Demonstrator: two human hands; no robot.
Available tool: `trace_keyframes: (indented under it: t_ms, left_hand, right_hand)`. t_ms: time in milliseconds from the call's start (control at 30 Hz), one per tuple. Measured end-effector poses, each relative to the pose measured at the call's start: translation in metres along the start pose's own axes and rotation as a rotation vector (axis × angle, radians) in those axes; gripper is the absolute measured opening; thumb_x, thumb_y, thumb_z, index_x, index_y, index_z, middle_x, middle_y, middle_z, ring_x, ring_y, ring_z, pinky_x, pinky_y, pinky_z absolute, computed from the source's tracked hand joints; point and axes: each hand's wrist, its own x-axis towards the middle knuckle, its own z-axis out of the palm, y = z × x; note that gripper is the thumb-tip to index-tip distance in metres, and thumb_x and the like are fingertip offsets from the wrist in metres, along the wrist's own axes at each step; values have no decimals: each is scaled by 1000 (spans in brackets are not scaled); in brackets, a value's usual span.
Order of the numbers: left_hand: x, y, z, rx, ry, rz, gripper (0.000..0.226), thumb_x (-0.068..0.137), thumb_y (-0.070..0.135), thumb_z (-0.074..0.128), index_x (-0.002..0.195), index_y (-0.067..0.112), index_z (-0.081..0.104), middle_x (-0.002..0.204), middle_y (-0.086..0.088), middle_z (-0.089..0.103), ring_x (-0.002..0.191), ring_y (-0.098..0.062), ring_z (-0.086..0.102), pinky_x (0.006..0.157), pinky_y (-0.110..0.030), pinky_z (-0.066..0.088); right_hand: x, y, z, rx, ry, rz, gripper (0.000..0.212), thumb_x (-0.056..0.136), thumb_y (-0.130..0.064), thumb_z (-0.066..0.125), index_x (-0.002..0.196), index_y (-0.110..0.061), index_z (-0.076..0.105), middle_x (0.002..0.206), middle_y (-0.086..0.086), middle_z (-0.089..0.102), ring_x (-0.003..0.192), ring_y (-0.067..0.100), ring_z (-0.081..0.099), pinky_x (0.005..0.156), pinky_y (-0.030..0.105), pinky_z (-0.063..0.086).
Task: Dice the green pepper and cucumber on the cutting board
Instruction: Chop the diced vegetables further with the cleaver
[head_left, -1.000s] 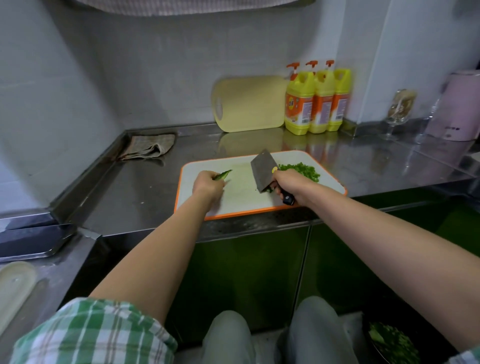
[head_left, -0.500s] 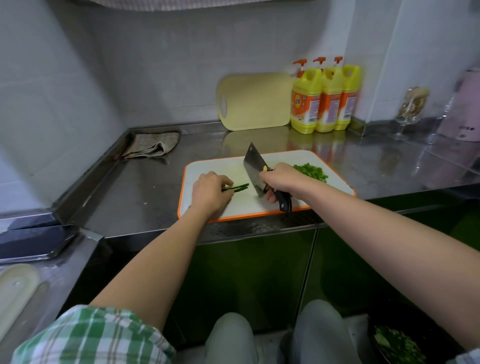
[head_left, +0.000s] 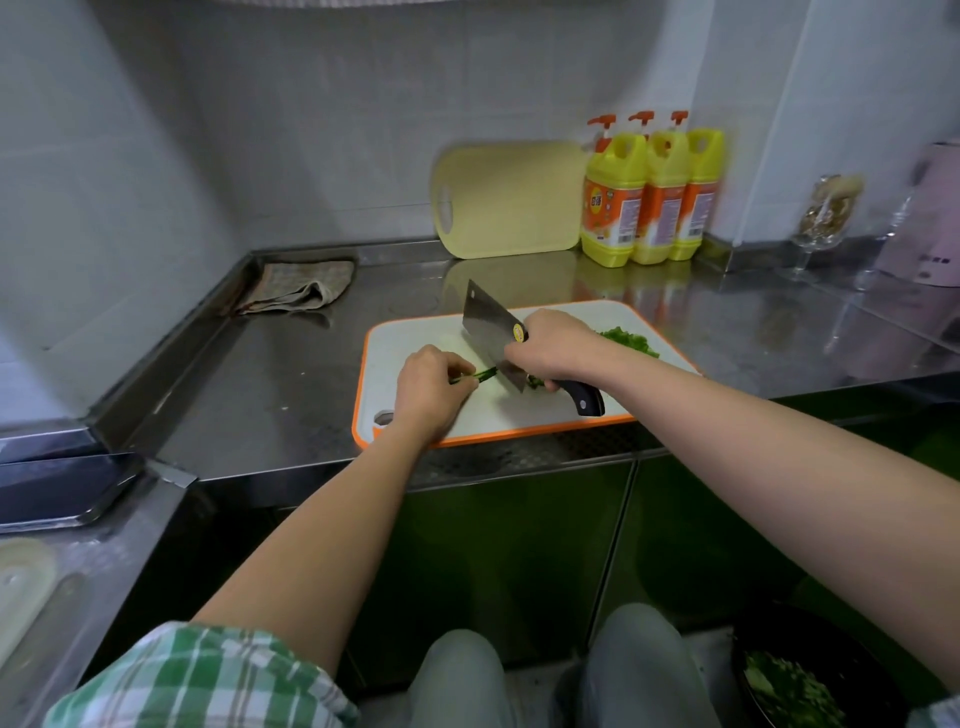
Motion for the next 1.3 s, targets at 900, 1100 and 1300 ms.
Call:
trace_keyframes:
  t_ms: [900, 1100, 1300]
  left_hand:
    - [0, -8, -6, 51, -36, 5, 19, 89, 29, 66, 104, 21, 75, 103, -5, 65, 99, -26, 53, 82, -38, 46]
    - [-1, -4, -6, 70, -33, 25, 19, 90, 31, 65, 104, 23, 75, 101, -5, 66, 98, -26, 51, 81, -36, 43]
    - [-4, -2, -9, 63, -44, 29, 22, 90, 33, 65, 106, 21, 74, 103, -4, 66, 100, -26, 51, 84, -40, 45]
  right_hand:
    - [15, 1, 28, -20, 115, 12, 27, 93, -19, 47, 67, -14, 42, 58, 5, 54, 44, 19, 55, 51, 26, 43]
    - [12, -5, 15, 8, 8, 7, 19, 92, -18, 46, 75, -9, 48, 61, 10, 59, 45, 21, 57, 49, 24, 43]
    - [14, -12, 23, -85, -5, 42, 12, 87, -10, 50, 79, -4, 57, 59, 11, 60, 47, 23, 59, 53, 27, 50]
